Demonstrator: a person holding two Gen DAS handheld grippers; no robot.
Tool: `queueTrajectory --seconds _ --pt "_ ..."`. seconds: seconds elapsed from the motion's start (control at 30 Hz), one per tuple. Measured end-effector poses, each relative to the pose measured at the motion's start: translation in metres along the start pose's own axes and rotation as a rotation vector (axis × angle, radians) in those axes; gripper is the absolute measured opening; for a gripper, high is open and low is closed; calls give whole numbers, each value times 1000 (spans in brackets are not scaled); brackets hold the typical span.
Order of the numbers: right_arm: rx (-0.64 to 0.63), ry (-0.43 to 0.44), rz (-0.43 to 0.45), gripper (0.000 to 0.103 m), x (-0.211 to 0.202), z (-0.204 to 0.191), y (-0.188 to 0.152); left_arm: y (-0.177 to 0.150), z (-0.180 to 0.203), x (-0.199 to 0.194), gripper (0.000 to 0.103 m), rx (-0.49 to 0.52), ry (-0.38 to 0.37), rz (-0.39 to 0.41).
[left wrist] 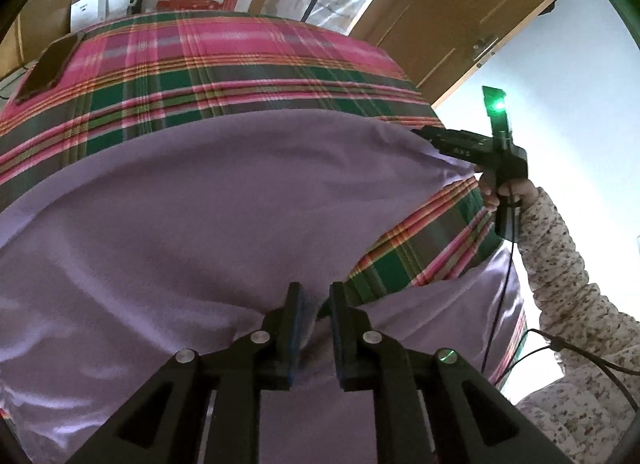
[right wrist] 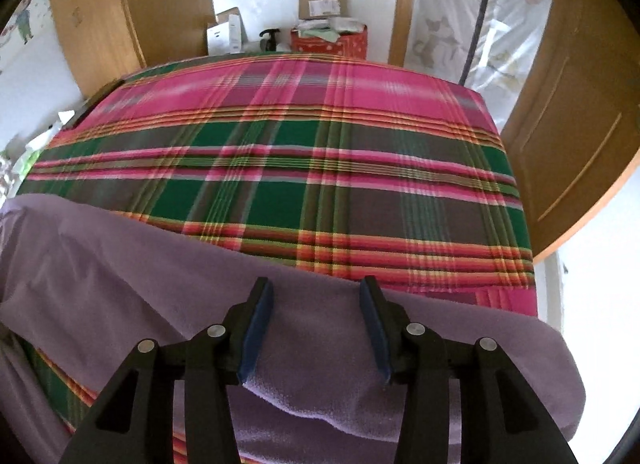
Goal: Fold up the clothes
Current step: 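Stretch the garment edge taut with both grippers across the bed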
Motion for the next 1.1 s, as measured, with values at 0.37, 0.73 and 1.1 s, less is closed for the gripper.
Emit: queueTrajectory --seconds 0.37,0.73,1.1 --pt "-114 8 -11 3 -1 -25 3 16 4 36 13 -12 -33 -38" --pt "-73 3 50 1 -2 -13 22 7 2 47 13 -17 -41 -66" --pt "-130 134 -7 44 10 -33 20 7 3 47 13 -14 -41 -66"
Point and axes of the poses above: each gripper's, at about its wrist camera, not at the fingertips, and x roughly the way its jaws point, z to its right, y to its top, the point moved 10 cm from there along x, roughly the way its jaws point, and after that the axes turned 4 degrees about y, right-handed, at the moved point
